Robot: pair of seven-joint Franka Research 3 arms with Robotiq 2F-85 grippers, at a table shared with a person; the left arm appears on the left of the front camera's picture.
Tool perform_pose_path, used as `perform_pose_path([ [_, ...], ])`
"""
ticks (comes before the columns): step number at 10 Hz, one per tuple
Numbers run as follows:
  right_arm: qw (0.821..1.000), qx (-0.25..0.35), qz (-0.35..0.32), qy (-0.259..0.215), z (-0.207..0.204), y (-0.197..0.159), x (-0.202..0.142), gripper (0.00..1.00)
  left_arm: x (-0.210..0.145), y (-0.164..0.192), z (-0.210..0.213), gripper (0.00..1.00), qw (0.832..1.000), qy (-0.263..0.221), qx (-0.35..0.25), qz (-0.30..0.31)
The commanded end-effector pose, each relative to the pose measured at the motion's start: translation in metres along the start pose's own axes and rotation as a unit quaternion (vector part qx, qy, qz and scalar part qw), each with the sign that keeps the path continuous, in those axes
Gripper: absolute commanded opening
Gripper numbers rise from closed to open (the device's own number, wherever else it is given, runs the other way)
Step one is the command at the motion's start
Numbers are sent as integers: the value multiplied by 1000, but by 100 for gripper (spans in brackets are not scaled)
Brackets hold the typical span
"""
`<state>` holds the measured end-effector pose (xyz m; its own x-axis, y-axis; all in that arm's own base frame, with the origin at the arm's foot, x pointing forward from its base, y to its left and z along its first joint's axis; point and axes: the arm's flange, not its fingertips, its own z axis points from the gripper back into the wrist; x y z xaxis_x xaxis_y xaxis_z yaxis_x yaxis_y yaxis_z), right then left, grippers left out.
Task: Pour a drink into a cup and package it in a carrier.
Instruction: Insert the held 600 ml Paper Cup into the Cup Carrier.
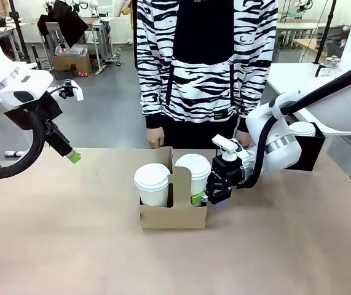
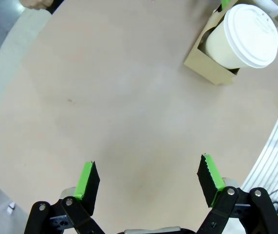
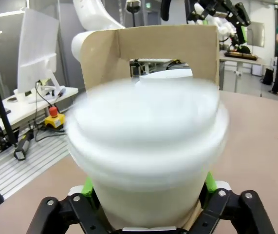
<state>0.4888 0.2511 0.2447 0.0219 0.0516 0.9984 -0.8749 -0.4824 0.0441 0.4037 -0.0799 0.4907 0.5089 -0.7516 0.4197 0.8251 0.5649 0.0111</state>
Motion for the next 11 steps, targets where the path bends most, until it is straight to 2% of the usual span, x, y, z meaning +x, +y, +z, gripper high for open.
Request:
perform_pose_path([
  [1,999,-6,34,22,8,0,9,100,-1,-1,2,100,1000,5,6,3],
  [5,995,-40,35,81,48,8,31,100,-1,-1,2,100,1000,5,6,3],
  [8,989,-90,21,113,86,26,60,100,-1,-1,2,100,1000,5,6,3],
  [10,974,-179,-38,135,120,53,78,100,-1,-1,2,100,1000,5,6,3],
  [11,957,-240,-77,141,138,75,91,100,-1,-1,2,100,1000,5,6,3],
])
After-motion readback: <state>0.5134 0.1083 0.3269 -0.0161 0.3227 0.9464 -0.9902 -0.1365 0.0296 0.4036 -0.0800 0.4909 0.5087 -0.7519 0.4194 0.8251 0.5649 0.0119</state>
